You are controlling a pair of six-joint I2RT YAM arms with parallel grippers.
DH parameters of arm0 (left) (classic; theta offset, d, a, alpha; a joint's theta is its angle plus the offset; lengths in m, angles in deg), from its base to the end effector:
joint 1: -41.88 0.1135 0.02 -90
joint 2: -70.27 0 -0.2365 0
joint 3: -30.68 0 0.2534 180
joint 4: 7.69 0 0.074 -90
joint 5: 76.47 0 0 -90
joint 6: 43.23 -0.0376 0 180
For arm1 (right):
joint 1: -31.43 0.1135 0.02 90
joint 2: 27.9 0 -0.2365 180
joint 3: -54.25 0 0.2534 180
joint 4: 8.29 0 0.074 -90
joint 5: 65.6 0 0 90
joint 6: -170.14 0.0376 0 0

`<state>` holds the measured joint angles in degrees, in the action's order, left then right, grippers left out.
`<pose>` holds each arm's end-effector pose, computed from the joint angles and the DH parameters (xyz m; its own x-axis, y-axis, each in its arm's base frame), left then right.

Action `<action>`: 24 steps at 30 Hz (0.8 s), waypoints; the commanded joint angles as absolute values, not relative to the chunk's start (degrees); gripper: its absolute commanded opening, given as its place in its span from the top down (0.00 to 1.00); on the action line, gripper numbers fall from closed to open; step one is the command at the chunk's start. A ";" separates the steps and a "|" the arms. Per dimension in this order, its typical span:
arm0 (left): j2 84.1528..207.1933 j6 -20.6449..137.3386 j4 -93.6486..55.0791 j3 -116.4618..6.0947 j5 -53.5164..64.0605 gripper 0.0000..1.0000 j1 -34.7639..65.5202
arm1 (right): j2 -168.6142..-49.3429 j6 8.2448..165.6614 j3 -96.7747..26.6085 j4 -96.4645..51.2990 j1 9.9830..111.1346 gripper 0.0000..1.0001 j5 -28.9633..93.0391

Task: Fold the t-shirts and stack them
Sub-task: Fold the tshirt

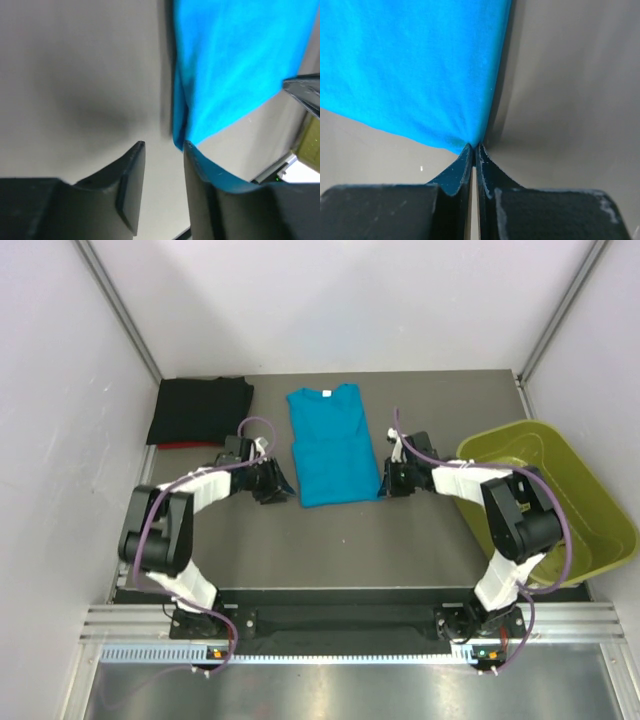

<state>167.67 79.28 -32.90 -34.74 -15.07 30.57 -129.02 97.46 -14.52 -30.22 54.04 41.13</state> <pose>0.3136 -0.0811 0.1239 -0.9242 -0.2964 -0.2407 -0.0832 0.7717 -0.6305 0.3133 0.1422 0.1207 -0.8713 -0.0540 -0.4878 -0.2765 0.8752 0.3969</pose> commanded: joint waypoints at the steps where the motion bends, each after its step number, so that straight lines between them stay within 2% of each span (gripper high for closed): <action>1: 159.49 78.94 -30.10 -30.58 -15.82 0.56 30.63 | -125.90 98.77 -9.73 -32.10 54.81 1.00 39.95; 3: 159.47 78.41 -28.25 -29.77 -18.53 0.52 30.54 | -124.76 99.30 -8.41 -31.83 54.81 1.00 40.04; 7: 163.25 78.32 -24.65 -28.81 -24.16 0.50 29.93 | -123.44 101.14 -6.82 -31.13 54.81 1.00 40.48; 12: 166.50 78.67 -22.36 -27.66 -23.20 0.49 29.22 | -122.29 102.20 -4.45 -29.29 54.90 0.97 39.95; 19: 170.72 78.85 -19.63 -28.54 -23.73 0.52 29.05 | -122.20 102.55 -3.13 -28.41 54.81 0.95 40.22; 20: 171.07 78.67 -20.07 -28.63 -23.65 0.67 29.05 | -122.03 102.46 -3.04 -28.49 54.90 0.95 40.22; 21: 171.51 78.50 -20.68 -29.15 -23.21 0.77 29.05 | -121.94 102.55 -2.96 -28.58 54.90 1.00 40.22; 23: 171.95 77.97 -24.52 -29.77 -21.54 1.00 29.05 | -121.59 102.38 -2.96 -29.37 54.81 1.00 39.78; 24: 171.87 77.79 -25.68 -30.21 -20.84 1.00 29.05 | -121.42 102.37 -2.87 -29.81 54.81 1.00 39.52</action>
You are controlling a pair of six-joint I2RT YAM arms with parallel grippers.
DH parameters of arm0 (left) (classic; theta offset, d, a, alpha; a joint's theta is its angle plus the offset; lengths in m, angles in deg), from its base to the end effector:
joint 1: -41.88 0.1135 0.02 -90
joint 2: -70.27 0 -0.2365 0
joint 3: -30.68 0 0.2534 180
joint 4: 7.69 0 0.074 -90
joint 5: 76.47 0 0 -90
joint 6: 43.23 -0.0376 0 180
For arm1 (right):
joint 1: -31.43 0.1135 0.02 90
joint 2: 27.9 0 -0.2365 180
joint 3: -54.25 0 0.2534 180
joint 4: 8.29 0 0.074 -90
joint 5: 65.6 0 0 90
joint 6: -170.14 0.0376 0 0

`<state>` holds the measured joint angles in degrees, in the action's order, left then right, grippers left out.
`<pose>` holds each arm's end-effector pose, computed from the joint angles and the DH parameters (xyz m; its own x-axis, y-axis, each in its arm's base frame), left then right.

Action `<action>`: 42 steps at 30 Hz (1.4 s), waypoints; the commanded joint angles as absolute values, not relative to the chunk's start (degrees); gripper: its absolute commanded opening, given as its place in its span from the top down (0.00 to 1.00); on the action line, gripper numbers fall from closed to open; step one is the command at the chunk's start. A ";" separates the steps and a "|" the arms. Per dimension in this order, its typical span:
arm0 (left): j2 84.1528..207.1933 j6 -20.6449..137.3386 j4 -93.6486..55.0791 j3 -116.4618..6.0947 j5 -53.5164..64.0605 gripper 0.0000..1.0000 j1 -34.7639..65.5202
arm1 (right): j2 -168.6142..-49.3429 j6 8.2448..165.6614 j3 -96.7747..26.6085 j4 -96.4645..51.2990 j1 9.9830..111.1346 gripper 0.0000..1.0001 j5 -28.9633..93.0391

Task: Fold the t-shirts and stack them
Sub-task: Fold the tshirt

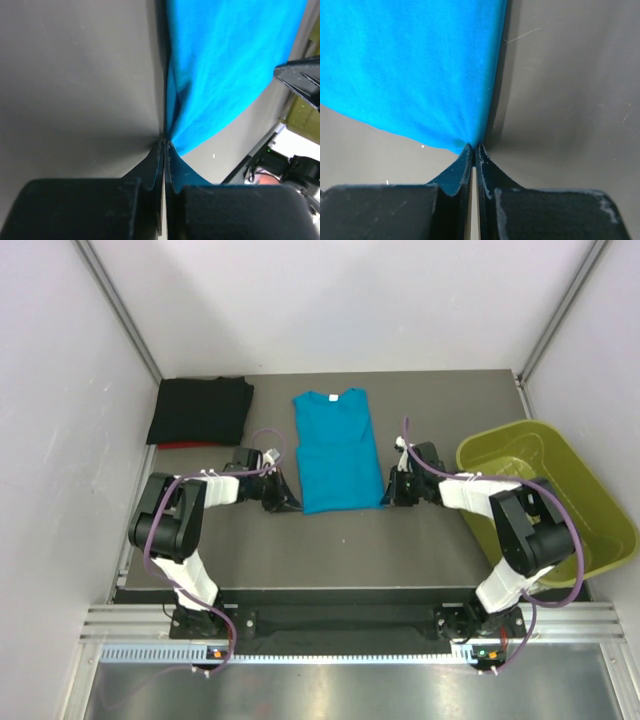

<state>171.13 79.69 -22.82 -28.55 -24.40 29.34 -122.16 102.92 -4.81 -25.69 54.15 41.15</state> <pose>0.2984 -0.0900 0.0907 -0.9572 -0.2262 -0.1807 -0.0239 0.6836 -0.7295 0.2831 0.1303 0.1159 -0.8813 0.0329 -0.4714 -0.2061 0.8708 0.4463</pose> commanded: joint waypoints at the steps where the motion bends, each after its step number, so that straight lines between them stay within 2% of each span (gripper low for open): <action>1: 171.69 77.62 -27.09 -30.47 -20.05 1.00 29.05 | -121.24 102.20 -2.69 -29.90 54.90 1.00 39.43; 9: 165.29 77.97 -36.85 -28.82 -13.46 1.00 27.38 | -114.92 102.99 5.30 -27.88 57.10 1.00 40.13; 12: 160.98 79.28 -36.77 -26.01 -13.79 1.00 27.29 | -111.31 104.04 9.08 -27.44 57.27 0.97 39.43; 14: 156.69 79.81 -32.92 -23.11 -16.25 0.89 26.94 | -109.03 104.57 11.10 -27.17 57.53 0.95 39.43; 16: 154.39 80.08 -28.36 -21.43 -19.59 0.71 26.59 | -107.97 104.83 12.42 -27.17 57.71 0.93 39.34; 18: 153.32 80.34 -24.92 -19.93 -22.48 0.61 26.15 | -107.00 105.10 13.13 -27.00 57.80 0.91 39.16; 23: 157.35 80.16 -23.15 -19.84 -23.30 0.57 25.18 | -105.86 105.80 14.01 -26.64 57.71 0.85 39.08; 27: 160.52 80.52 -20.00 -18.96 -23.12 0.57 24.21 | -105.42 105.89 14.18 -26.38 57.71 0.84 38.99; 35: 164.40 81.57 -18.05 -18.17 -20.75 0.58 22.81 | -105.86 105.98 14.36 -25.94 57.71 0.85 38.90; 38: 165.10 81.75 -18.05 -18.26 -20.13 0.62 22.81 | -105.68 105.89 14.36 -26.12 57.71 0.85 38.72; 39: 165.36 81.92 -18.05 -18.17 -20.22 0.65 22.81 | -105.77 105.89 14.45 -26.12 57.71 0.85 38.72; 40: 165.63 82.10 -18.05 -18.43 -20.39 0.79 22.72 | -105.68 105.89 14.45 -26.38 57.71 0.87 38.55; 41: 165.72 82.36 -18.14 -18.52 -20.57 0.90 22.63 | -105.77 105.63 14.45 -26.47 57.71 0.98 38.37; 42: 165.80 82.71 -18.92 -18.70 -20.48 1.00 22.54 | -105.59 105.54 14.36 -27.25 57.71 1.00 38.11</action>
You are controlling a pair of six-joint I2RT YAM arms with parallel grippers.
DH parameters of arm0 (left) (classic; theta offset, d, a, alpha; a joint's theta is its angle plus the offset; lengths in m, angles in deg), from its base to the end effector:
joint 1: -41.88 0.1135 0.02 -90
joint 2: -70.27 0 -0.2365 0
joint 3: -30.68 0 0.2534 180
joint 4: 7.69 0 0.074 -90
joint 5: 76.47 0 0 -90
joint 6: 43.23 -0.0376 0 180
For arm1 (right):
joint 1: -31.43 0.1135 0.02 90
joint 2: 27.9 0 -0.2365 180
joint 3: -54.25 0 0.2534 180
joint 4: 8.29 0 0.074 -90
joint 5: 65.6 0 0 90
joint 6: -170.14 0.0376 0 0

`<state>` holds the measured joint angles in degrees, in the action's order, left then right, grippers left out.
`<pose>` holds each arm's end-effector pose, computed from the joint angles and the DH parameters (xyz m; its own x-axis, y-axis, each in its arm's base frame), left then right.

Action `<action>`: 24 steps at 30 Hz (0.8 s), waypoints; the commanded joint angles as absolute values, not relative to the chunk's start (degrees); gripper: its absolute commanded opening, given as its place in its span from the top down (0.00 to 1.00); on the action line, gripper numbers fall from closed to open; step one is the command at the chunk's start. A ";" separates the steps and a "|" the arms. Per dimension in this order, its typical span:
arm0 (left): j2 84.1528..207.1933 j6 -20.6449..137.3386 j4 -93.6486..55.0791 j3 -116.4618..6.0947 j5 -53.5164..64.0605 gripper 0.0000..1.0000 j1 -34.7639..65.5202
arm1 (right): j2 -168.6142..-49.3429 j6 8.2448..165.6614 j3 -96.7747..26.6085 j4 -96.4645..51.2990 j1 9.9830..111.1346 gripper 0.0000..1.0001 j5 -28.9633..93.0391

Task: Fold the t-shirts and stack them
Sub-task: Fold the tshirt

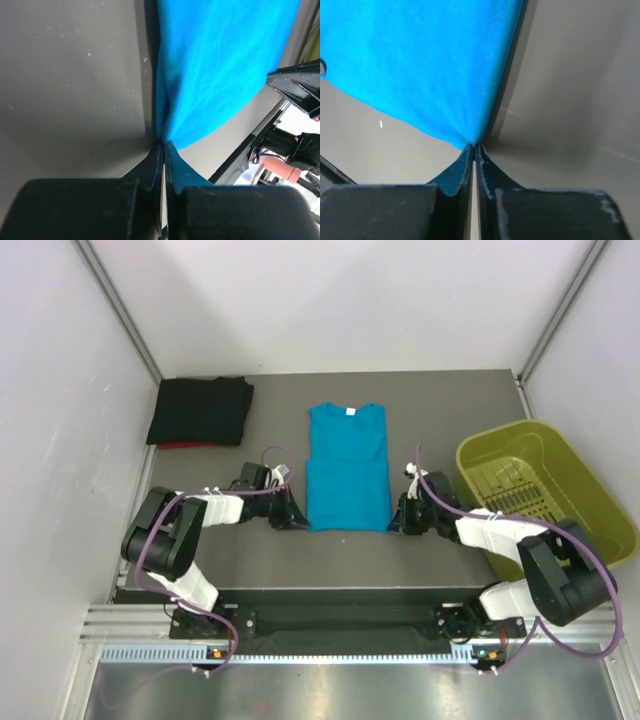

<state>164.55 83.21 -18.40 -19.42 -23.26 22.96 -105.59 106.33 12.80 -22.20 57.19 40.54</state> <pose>0.2569 -0.1118 0.0876 -0.9703 -0.1703 -0.1717 0.0114 0.6772 -0.7358 0.2157 0.1157 0.1102 -0.8755 0.0483 -0.4808 -0.2134 0.8541 0.4743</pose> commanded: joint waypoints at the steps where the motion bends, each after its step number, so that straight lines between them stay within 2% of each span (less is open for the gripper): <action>1: 165.46 82.71 -19.62 -19.39 -20.39 1.00 21.93 | -105.42 105.45 14.36 -28.04 57.71 1.00 37.67; 7: 158.62 85.34 -27.80 -19.94 -13.90 1.00 15.61 | -99.37 108.26 15.15 -34.10 59.81 1.00 35.48; 14: 150.17 88.87 -33.24 -14.75 -8.54 1.00 14.72 | -88.64 115.98 15.94 -42.63 68.60 1.00 28.45; 19: 147.53 89.83 -32.99 -13.34 -11.42 1.00 14.72 | -81.00 118.63 17.70 -45.10 70.89 1.00 26.86; 24: 147.52 90.10 -31.67 -15.18 -14.23 1.00 14.72 | -79.58 119.07 17.53 -45.45 71.33 1.00 25.81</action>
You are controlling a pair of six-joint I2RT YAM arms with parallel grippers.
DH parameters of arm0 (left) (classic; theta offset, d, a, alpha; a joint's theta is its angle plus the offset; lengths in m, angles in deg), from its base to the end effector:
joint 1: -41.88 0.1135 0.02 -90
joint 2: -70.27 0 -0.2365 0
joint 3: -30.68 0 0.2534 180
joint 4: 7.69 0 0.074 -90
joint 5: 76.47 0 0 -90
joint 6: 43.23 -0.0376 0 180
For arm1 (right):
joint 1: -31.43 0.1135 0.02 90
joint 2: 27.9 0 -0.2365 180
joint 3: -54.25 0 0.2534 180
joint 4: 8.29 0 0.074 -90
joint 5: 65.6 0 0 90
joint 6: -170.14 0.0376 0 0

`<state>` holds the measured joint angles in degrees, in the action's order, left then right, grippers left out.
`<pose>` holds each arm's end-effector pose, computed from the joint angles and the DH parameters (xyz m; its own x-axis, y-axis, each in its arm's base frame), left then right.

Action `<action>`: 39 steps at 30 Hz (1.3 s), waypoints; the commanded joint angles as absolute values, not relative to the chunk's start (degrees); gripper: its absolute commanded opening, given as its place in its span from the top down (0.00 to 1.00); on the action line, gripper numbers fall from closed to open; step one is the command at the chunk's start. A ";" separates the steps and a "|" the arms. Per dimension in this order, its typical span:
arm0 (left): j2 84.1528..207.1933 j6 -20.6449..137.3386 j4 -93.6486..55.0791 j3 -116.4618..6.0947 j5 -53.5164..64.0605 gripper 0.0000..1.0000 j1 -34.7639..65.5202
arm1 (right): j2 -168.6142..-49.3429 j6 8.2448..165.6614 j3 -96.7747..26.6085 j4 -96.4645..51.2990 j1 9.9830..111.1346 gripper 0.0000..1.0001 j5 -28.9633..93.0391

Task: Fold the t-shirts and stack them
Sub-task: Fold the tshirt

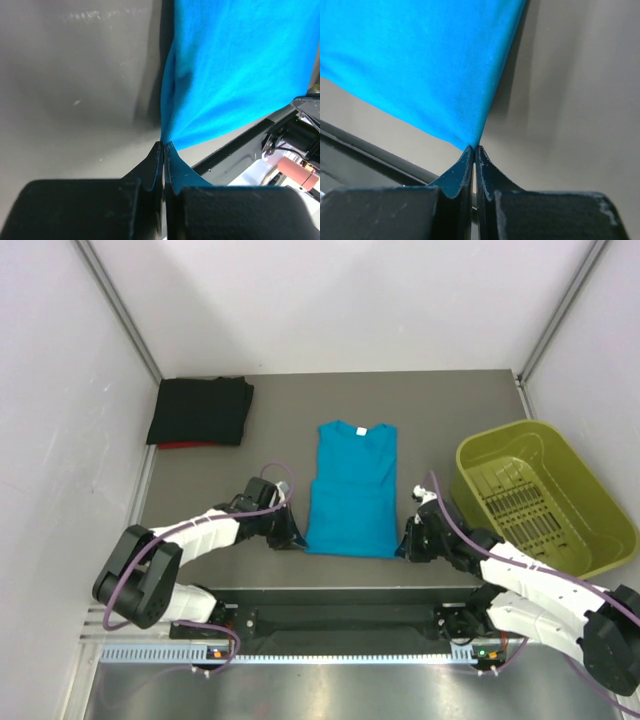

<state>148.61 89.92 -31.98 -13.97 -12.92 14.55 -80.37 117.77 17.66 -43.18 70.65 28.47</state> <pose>0.2056 -0.1251 0.1133 -0.9741 -0.1858 -0.1285 -0.0622 0.7674 -0.6381 0.1456 0.1223 0.1453 -0.8816 0.0666 -0.4673 -0.1606 0.8886 0.4297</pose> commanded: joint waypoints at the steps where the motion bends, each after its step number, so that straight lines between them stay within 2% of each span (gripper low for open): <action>1: 148.13 89.92 -32.19 -16.57 -14.07 1.00 14.72 | -79.75 119.07 17.44 -45.37 71.42 1.00 25.54; 18: 148.75 86.85 -43.45 -30.99 -9.41 1.00 14.72 | -78.34 117.85 8.57 -51.87 71.25 1.00 20.01; 25: 151.21 85.27 -47.31 -38.46 -6.77 1.00 15.33 | -83.70 115.21 1.62 -53.89 69.93 1.00 19.04; 32: 156.04 82.81 -48.46 -47.86 -6.94 1.00 17.71 | -88.80 108.80 -8.64 -55.38 62.91 1.00 19.82; 39: 165.96 81.48 -48.64 -61.30 -7.56 1.00 19.55 | -100.56 102.73 -18.41 -54.33 55.79 1.00 24.22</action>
